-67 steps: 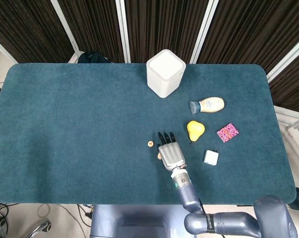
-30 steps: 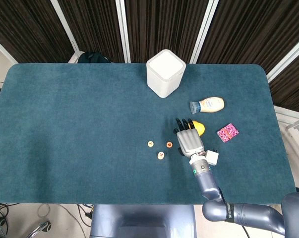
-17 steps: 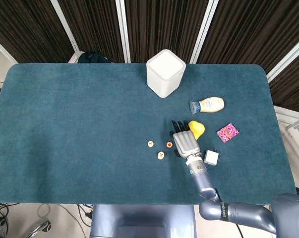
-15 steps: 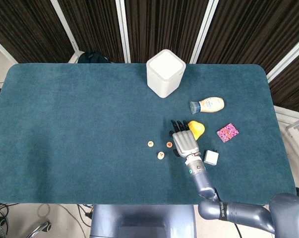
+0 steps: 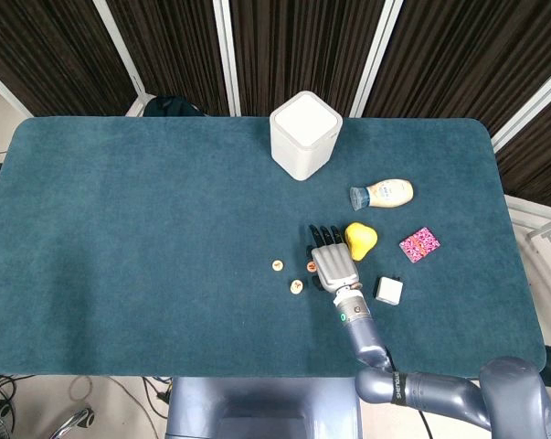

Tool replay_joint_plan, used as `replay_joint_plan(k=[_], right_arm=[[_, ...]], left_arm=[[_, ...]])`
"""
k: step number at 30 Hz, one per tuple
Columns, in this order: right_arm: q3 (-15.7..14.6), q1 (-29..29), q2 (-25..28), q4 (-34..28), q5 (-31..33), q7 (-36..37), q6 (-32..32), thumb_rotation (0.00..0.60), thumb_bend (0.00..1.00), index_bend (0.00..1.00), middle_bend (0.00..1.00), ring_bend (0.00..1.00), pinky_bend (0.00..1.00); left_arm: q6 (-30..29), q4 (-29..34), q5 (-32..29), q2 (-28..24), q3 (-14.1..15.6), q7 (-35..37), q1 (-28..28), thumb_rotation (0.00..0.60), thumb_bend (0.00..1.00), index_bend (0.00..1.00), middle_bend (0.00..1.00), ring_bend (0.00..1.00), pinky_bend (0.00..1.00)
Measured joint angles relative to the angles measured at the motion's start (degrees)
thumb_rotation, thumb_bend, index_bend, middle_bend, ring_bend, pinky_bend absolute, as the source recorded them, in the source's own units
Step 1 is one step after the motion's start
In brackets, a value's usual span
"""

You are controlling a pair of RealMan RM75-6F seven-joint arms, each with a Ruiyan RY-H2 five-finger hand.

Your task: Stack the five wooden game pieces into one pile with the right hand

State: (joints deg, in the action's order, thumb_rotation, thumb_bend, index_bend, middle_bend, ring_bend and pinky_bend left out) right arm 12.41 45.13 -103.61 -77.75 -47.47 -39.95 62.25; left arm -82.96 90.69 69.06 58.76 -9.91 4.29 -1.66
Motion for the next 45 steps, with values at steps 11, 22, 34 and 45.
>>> replay_joint_plan(k=[11,22,34,45], right_arm=[[0.80,0.82,-1.78,2.03,0.82,-1.25,-0.14,0.600,0.41,0.46,0.00,0.00,0.00],[0.90,0.89,-2.43,3.36,1.72,-1.99,-0.58,0.600,0.41,0.48,0.00,0.00,0.00],[0.92,0.78,-2.87,3.94,1.89,-2.22,-0.76,0.600,0.41,0.49,0.00,0.00,0.00],[1.18,0.90,-2.92,3.97,2.08,-2.74,-0.83,0.600,0.42,0.51,0.00,0.00,0.00]], left_arm=[[0.07,-0.09,0.00,0.01,-0.02,0.07,-0.01,0.600,0.15,0.05,0.00,0.00,0.09],[0.16,-0.16,-0.03,0.00,-0.02,0.05,-0.04,0.600,0.15,0.05,0.00,0.00,0.09],[0.18,-0.18,-0.04,-0.01,-0.01,0.07,-0.03,0.600,0.15,0.05,0.00,0.00,0.09],[0.19,-0.16,-0.12,0.01,-0.04,-0.07,-0.04,0.600,0.15,0.05,0.00,0.00,0.09]])
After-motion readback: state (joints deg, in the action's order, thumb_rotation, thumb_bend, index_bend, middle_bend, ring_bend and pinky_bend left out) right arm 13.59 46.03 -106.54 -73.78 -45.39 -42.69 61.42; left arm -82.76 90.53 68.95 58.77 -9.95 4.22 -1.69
